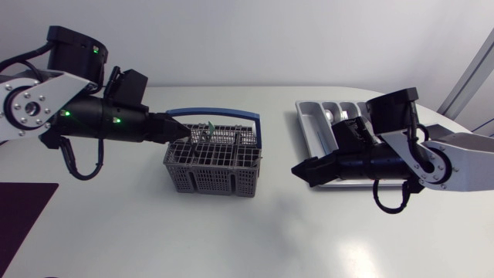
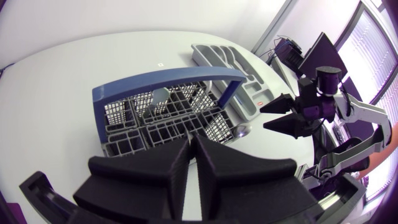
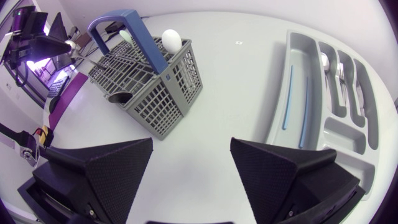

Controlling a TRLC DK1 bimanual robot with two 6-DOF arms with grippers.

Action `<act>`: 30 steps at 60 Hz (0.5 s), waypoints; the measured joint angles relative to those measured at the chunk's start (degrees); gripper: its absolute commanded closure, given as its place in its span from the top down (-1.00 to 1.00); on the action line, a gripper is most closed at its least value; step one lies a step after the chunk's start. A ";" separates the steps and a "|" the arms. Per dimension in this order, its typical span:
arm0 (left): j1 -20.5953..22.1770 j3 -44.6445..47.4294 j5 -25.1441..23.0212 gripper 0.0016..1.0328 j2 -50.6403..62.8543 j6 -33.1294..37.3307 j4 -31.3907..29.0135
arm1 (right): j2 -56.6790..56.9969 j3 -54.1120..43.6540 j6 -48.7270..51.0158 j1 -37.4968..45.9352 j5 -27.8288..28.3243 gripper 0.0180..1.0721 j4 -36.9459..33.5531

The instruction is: Unload the cutlery basket into the drawer organizer.

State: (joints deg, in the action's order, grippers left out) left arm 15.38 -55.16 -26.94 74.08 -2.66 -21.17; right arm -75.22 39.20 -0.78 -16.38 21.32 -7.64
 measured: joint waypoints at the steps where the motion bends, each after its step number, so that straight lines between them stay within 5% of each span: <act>1: 0.00 0.11 -0.17 -0.81 -0.50 -0.13 -0.31 | 0.00 0.00 0.00 0.00 0.07 0.71 0.00; 30: -0.72 0.90 -8.87 -0.81 -15.37 0.44 -6.03 | 11.50 -1.44 5.22 0.87 6.19 0.77 -3.98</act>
State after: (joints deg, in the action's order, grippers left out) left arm 14.66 -54.26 -35.81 58.72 -2.22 -27.20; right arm -63.72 37.76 4.45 -15.51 27.51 -11.62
